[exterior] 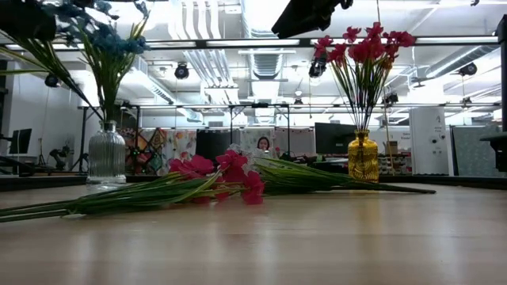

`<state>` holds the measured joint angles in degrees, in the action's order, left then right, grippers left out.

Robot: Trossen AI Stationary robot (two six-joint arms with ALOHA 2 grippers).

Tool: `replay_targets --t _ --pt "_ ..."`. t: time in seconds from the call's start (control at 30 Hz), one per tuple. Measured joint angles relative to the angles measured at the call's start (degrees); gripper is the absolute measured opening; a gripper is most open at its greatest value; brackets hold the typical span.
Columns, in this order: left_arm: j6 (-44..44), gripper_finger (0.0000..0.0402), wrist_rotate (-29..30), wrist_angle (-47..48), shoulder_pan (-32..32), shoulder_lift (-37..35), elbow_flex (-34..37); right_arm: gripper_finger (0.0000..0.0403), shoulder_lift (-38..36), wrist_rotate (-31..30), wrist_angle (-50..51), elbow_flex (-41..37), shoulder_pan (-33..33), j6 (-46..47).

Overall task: Sort flowers into vase by color
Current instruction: Put the blue flowers into the transparent vase

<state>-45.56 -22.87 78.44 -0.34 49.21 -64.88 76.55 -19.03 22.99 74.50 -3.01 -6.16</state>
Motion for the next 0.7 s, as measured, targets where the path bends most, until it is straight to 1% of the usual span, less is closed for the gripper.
replay_targets --t 0.13,0.2,0.57,0.7 --pt "0.90 0.0320 -4.94 0.06 0.00 -0.55 0.00 0.0224 -0.04 0.00 0.61 0.00 0.00 0.14" --pt "1.69 0.0320 -6.22 0.06 0.00 -0.87 0.00 0.0224 -0.04 0.01 0.63 0.00 0.00 0.16" --pt "2.99 0.0320 -6.19 0.03 0.07 -1.31 0.00 0.0224 -0.04 -0.02 0.52 0.00 0.00 0.18" --pt "1.83 0.0320 -4.85 -1.77 0.07 -1.32 0.01 0.0224 -0.04 -0.02 0.49 0.00 0.00 -0.04"
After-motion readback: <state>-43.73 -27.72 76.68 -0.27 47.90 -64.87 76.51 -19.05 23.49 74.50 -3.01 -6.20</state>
